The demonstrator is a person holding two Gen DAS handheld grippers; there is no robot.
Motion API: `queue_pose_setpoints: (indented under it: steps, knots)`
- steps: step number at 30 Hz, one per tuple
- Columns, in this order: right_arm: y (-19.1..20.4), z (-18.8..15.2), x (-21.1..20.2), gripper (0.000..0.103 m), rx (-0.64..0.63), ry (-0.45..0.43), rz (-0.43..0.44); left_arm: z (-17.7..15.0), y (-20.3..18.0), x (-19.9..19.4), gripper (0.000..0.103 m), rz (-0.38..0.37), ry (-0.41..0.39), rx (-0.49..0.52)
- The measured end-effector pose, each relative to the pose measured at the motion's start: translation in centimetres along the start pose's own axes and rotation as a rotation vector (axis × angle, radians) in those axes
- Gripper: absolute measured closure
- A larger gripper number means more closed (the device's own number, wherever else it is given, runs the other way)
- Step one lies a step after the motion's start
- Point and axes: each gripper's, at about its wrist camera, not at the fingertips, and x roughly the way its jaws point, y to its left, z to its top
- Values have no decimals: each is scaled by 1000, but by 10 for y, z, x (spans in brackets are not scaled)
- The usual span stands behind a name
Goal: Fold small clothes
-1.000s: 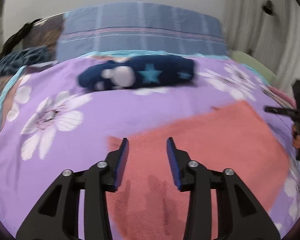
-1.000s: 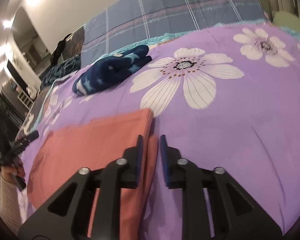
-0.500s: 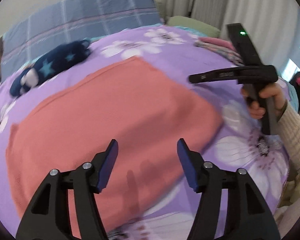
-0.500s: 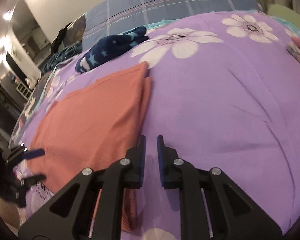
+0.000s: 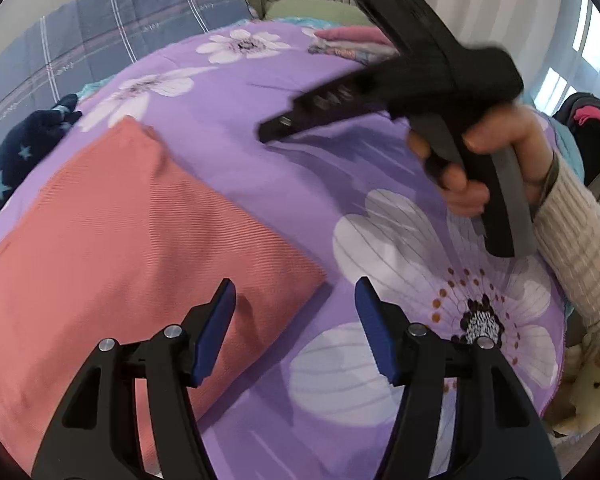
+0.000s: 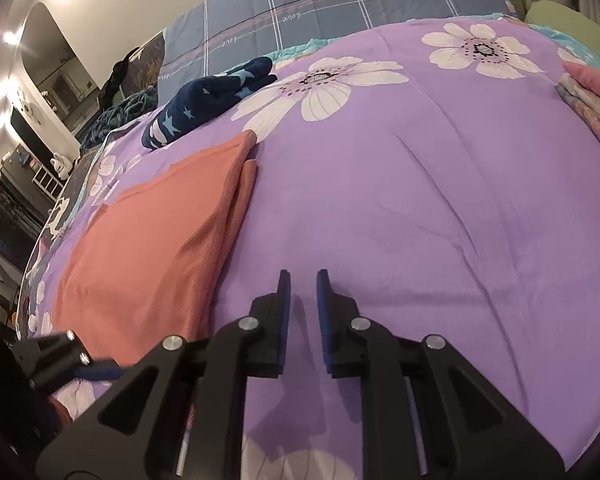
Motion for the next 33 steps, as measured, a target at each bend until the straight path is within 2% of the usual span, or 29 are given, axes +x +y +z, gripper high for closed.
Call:
queue_pose_setpoints:
  steps: [2,4,8,12,16,19,23,25,27,29,32,33]
  knots:
    - [0,7,4,75,3,-3,24,4,-4,11,40,10,30,6]
    - [-3,15,10,70,24,-6,59,7,-6,20,34,27,50,27]
    - [-8,28,29,64,83,28,120,13,-10,30,30,59,50,64]
    - [3,40,42,62,59,50,109,15,-7,30,31,37,27,35]
    - [20,55,50,61,24,68,162,15,-2,30,61,63,21,39]
    - [30,64,63,61,18,109,200,16,8,29,65,35,22,-1]
    - [31,72,95,64,62,172,171,15,7,30,63,46,30,12]
    - [27,77,101,64,103,168,202,13,3,29,49,42,37,19]
    - [20,82,104,63,154,164,235,10,-1,28,42,27,39,33]
    - [13,84,107,63,192,161,264,8,-5,29,41,34,38,54]
    - [13,82,106,65,175,150,267,7,-4,31,42,30,35,64]
    - [16,80,104,65,157,148,261,7,-6,31,47,35,34,70]
